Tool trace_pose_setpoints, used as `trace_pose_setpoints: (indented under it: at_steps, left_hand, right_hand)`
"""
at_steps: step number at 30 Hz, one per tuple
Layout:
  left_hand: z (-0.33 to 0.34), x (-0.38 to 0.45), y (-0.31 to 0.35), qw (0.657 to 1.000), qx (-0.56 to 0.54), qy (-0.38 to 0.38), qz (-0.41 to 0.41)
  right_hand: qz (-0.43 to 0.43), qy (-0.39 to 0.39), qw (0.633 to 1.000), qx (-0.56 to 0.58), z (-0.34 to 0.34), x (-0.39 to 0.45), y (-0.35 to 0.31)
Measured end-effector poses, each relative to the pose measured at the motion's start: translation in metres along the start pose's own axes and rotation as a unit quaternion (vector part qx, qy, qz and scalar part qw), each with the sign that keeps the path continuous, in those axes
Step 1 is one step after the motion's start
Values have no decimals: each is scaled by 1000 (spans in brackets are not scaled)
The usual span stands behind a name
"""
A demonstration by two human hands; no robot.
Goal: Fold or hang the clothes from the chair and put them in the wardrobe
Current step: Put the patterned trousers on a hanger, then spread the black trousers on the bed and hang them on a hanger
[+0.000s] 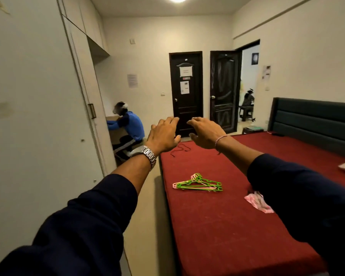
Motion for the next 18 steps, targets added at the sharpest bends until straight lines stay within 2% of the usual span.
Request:
trace_pose_setpoints:
  at_steps: [6,18]
  left_hand:
    - [78,28,66,998,-28,-50,26]
    - [224,117,137,989,-67,-102,86]
  right_hand:
    - [29,-67,997,-6,49,-34,88]
    - [110,-146,983,-8,148,-34,235]
Point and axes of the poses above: each hand's wrist, its own x-axis towards the middle knuckle, its own z-axis out of the palm, y = z × x, the point moved 8 cm from there along x, towards the middle knuckle, and after that the axes turned 6 degrees about -z, right-handed, at the moved point
